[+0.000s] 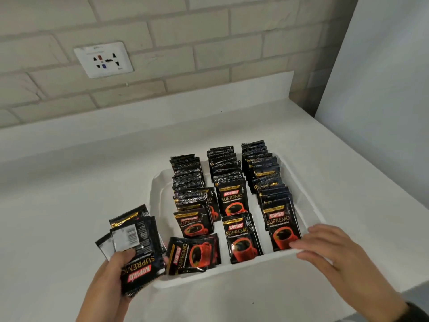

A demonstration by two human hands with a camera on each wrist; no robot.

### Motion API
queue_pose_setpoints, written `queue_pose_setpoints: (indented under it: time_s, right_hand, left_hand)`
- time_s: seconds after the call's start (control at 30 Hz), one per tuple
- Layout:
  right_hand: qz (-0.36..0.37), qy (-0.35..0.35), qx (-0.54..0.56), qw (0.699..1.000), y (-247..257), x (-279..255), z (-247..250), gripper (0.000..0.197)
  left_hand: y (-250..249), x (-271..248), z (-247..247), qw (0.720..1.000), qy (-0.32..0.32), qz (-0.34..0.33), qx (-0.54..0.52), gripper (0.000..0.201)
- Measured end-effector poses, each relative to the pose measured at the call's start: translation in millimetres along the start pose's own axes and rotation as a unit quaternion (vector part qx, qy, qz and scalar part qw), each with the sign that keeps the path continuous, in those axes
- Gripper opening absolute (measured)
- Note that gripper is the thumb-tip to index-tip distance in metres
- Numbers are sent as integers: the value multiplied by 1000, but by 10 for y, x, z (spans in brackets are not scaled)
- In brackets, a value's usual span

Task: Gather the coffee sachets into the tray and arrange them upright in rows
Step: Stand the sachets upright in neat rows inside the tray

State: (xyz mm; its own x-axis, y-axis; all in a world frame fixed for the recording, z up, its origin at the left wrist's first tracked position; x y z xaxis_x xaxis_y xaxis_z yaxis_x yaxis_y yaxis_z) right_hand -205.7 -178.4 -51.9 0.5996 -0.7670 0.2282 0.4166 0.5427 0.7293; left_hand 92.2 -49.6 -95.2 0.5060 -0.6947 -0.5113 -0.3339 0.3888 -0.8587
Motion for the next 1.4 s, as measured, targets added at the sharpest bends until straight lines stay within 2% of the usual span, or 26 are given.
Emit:
queue_pose_setpoints:
  time_s: [0.1, 0.27, 0.33, 0.43, 0.53, 0.6, 0.67, 0.73, 0.8, 0.87, 0.97, 1.07, 1.2, 1.3, 1.4]
  right_hand:
    - [2, 10, 7, 1000, -27, 83, 15, 34]
    - [4, 32, 14, 999, -74, 148, 13, 32]
    - [15, 34, 14, 999, -46, 159, 60, 30]
    - [-21, 26, 10, 999, -14, 187, 229, 47]
    - [-43, -20, 31, 998, 229, 316, 458, 47]
    - [-30, -50, 90, 994, 439, 423, 531, 37]
    - [-49, -42, 220, 973, 539, 539, 426, 27]
    - [-87, 8, 299, 950, 633, 667, 194, 42]
    - [-98, 29, 308, 946, 661, 785, -19, 52]
    - [-97, 13, 323, 941, 608, 876, -149, 40]
    - [-115, -4, 378, 919, 485, 920, -221, 19]
    - [-137, 11, 413, 900, 418, 892, -278, 14]
    - [-155, -9, 460, 874, 337, 841, -286, 18]
    - [-152, -13, 496, 855, 346, 804, -277, 35]
    - [-139, 24, 501, 854, 449, 803, -329, 39]
  left_hand:
    - [-44, 34, -23, 1000, -15, -9, -9, 35]
    - [-120, 25, -43, 999, -30, -19, 17, 25]
    - [-186, -1, -106, 999, -2, -31, 25, 20]
    - [-370, -85, -314, 996, 58, -64, 25, 15]
    - [-506, -111, -611, 988, 116, -89, 45, 36]
    - [-557, -109, -818, 982, 144, -107, 63, 45]
    - [-596, -125, -1028, 974, 166, -128, 85, 36]
    - [-625, -168, -1231, 965, 192, -148, 98, 32]
    - [-610, -197, -1384, 960, 214, -150, 104, 27]
    - [-600, -201, -1437, 959, 219, -148, 101, 33]
    - [-585, -191, -1435, 962, 224, -132, 83, 35]
    - [-493, -177, -1411, 967, 245, -66, 12, 29]
    - [-437, -135, -1321, 971, 232, -54, -15, 23]
    - [-465, -86, -1241, 975, 203, -89, 8, 25]
    - [-505, -97, -1204, 972, 194, -124, 39, 29]
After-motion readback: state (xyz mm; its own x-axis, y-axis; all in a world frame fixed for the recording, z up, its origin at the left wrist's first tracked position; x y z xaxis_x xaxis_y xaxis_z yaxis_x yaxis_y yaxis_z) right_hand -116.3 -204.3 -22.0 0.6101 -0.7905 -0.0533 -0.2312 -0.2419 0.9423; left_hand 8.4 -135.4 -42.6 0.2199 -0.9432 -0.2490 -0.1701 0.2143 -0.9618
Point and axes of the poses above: each hand's wrist, its own x-axis towards the middle knuckle, its own z-axis out of the back of the hand, y = z × x, the point moved 9 cm from there along x, towards the middle knuckle, and after that the axes turned 13 degrees about x, right-handed, at the moved point
